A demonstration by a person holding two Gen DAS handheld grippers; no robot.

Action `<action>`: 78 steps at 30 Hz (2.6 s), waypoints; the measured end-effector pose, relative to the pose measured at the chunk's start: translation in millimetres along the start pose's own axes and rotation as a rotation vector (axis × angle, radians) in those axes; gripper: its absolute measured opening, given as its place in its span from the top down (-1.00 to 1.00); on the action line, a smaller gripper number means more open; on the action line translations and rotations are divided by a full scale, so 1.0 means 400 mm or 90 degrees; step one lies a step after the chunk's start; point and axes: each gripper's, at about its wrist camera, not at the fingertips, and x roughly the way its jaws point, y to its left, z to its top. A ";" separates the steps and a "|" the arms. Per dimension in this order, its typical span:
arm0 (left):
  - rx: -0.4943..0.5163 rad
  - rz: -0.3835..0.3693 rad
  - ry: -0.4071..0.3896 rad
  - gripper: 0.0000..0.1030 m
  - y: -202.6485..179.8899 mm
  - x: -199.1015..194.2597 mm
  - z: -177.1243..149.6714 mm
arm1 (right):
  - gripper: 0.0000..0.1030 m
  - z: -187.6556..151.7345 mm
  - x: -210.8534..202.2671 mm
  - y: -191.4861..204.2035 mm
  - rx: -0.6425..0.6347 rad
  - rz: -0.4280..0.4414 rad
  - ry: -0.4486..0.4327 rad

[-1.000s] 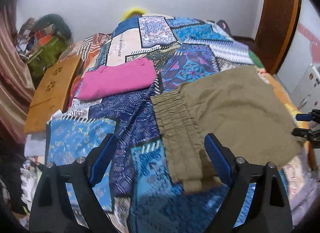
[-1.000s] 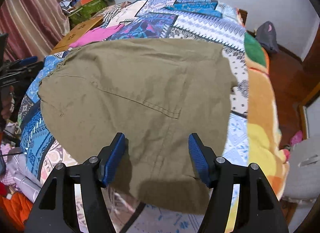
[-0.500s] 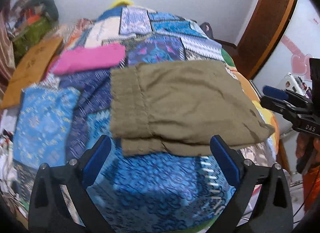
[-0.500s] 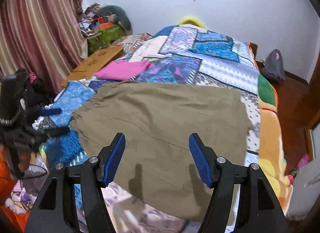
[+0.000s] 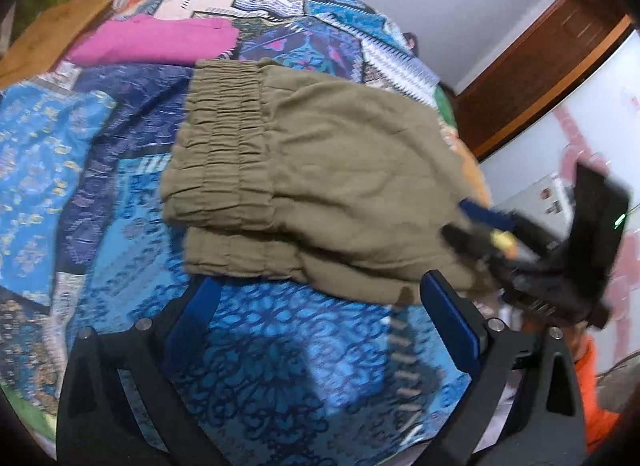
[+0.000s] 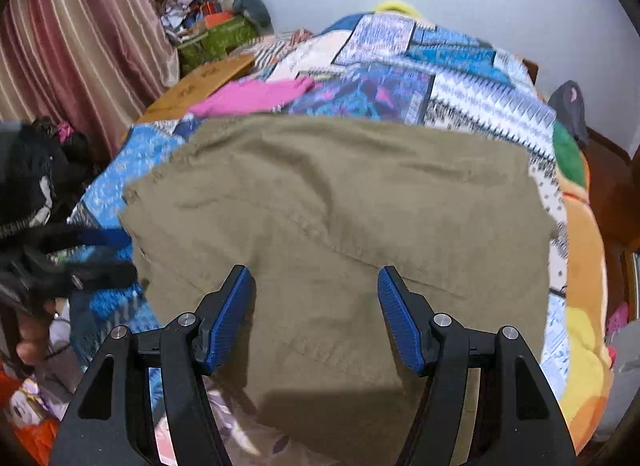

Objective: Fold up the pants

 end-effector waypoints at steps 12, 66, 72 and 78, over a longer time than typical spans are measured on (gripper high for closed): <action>-0.070 -0.034 -0.007 -0.79 0.033 0.031 0.094 | -0.21 -0.009 -0.002 -0.002 0.005 0.012 -0.007; 0.316 0.228 -0.266 0.35 -0.321 -0.168 0.101 | -0.22 -0.103 -0.103 -0.110 0.138 -0.042 -0.014; 0.309 0.173 -0.236 0.35 -0.377 -0.114 0.105 | -0.22 -0.123 -0.100 -0.120 0.158 -0.014 -0.023; 0.321 0.145 -0.193 0.35 -0.427 -0.045 0.098 | -0.22 -0.125 -0.108 -0.117 0.147 -0.021 -0.031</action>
